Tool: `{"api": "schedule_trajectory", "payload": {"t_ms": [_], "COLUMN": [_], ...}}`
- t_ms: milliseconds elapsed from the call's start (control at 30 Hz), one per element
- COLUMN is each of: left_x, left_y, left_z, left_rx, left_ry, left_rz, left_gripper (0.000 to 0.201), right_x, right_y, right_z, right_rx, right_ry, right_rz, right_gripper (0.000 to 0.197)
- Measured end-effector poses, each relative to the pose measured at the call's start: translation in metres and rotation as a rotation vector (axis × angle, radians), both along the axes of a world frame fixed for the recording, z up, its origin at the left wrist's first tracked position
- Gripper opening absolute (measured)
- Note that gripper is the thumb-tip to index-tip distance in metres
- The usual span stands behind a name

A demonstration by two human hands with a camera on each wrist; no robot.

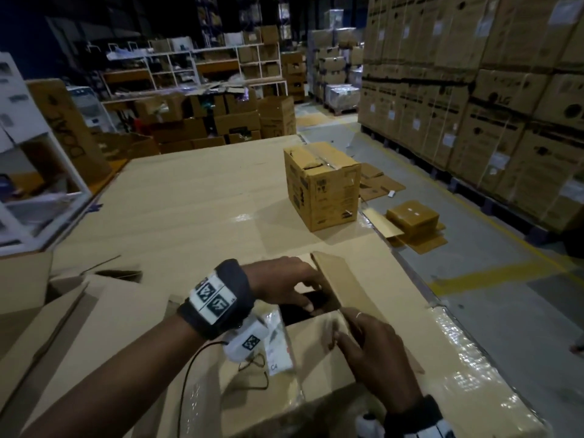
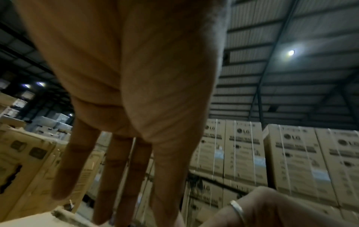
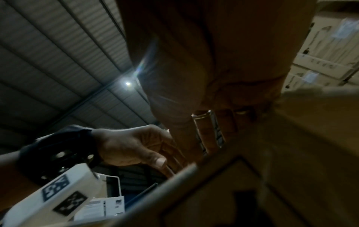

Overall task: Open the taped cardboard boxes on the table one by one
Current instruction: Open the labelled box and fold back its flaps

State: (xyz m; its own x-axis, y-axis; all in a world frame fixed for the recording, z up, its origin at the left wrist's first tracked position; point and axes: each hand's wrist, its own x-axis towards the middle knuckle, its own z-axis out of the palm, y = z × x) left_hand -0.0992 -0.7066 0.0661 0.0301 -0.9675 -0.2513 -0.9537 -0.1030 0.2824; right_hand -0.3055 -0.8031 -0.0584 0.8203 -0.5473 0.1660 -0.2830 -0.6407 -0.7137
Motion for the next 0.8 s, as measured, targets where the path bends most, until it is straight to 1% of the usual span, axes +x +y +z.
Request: {"api": "schedule_trajectory", "payload": {"t_ms": [67, 133, 200, 267, 333, 400, 467, 500, 533, 567, 633, 733, 767, 800], "left_x": [-0.011, -0.024, -0.042, -0.065, -0.091, -0.111, -0.125, -0.131, -0.135, -0.139, -0.146, -0.158, -0.163, -0.166], "left_y": [0.037, 0.076, 0.116, 0.150, 0.174, 0.186, 0.193, 0.195, 0.198, 0.201, 0.207, 0.215, 0.218, 0.222], "left_z": [0.001, -0.010, -0.026, -0.044, -0.060, -0.077, -0.091, -0.093, -0.094, -0.094, -0.091, -0.094, -0.096, -0.098], "left_rx": [-0.047, -0.168, -0.288, -0.339, -0.397, -0.446, -0.487, -0.521, -0.564, -0.618, -0.717, -0.923, -0.993, -1.041], "left_ry": [0.020, 0.062, 0.119, 0.170, 0.242, 0.288, 0.308, 0.336, 0.357, 0.358, 0.324, 0.264, 0.218, 0.144], "left_rz": [0.100, 0.238, 0.401, 0.609, 0.816, 0.953, 1.043, 1.084, 1.119, 1.142, 1.174, 1.289, 1.358, 1.430], "left_gripper": [0.048, 0.045, 0.053, 0.070, 0.092, 0.116, 0.127, 0.127, 0.123, 0.115, 0.103, 0.100, 0.101, 0.102], "right_x": [0.000, -0.001, -0.001, 0.000, 0.004, 0.007, 0.009, 0.012, 0.016, 0.022, 0.038, 0.065, 0.075, 0.086], "right_y": [0.008, 0.017, 0.028, 0.037, 0.045, 0.053, 0.060, 0.063, 0.066, 0.070, 0.080, 0.098, 0.104, 0.110], "right_z": [0.005, 0.010, 0.012, 0.011, 0.014, 0.020, 0.032, 0.041, 0.051, 0.060, 0.077, 0.092, 0.093, 0.093], "right_rx": [-0.038, -0.045, -0.126, -0.164, -0.156, -0.161, -0.127, -0.107, -0.087, -0.067, -0.066, -0.092, -0.140, -0.239], "right_ry": [-0.006, 0.028, 0.095, 0.132, 0.149, 0.140, 0.100, 0.088, 0.088, 0.081, 0.060, 0.046, 0.067, 0.114], "right_rz": [0.068, 0.150, 0.238, 0.296, 0.362, 0.424, 0.461, 0.479, 0.510, 0.565, 0.702, 0.898, 0.975, 1.051], "right_gripper": [0.043, 0.046, 0.044, 0.041, 0.047, 0.054, 0.063, 0.066, 0.064, 0.059, 0.047, 0.044, 0.044, 0.044]}}
